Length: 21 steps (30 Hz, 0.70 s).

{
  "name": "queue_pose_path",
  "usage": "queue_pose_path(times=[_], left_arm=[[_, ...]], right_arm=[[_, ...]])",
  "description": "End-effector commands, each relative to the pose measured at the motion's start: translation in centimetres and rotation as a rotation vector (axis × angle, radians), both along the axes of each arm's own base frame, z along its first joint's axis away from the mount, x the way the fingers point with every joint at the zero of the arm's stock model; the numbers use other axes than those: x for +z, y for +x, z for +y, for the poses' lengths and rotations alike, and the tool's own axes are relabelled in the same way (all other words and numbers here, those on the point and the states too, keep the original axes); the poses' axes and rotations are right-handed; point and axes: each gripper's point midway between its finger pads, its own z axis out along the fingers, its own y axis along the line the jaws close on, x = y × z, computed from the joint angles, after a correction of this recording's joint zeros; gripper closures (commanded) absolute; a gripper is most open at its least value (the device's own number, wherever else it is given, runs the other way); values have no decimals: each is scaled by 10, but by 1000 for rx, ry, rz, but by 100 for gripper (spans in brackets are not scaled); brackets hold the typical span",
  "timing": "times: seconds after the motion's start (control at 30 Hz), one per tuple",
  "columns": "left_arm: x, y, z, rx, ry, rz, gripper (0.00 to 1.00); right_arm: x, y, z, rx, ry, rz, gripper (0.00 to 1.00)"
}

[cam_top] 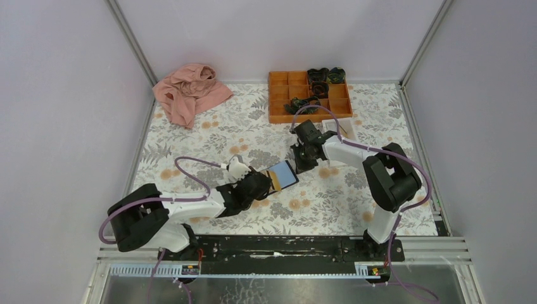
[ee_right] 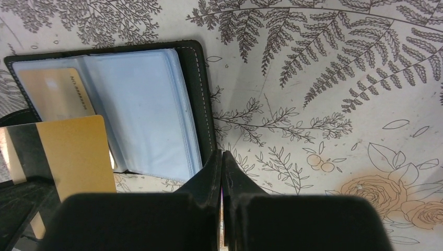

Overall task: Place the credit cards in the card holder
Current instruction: Insert the credit card into the card holder.

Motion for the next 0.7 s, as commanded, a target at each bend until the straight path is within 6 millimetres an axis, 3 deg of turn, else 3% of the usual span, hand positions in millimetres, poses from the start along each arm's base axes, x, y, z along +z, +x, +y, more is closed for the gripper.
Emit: queue_pose_path(times=[0.0, 0.43, 0.67], left_arm=[[4, 6, 1, 36, 7, -62, 100], [-4, -2, 9, 61, 65, -70, 100], [5, -3, 10, 66, 91, -116, 100]], right_arm=[[8, 14, 9, 20, -1, -64, 100], [7, 19, 12, 24, -28, -85, 100], [4, 20, 11, 22, -47, -89, 100]])
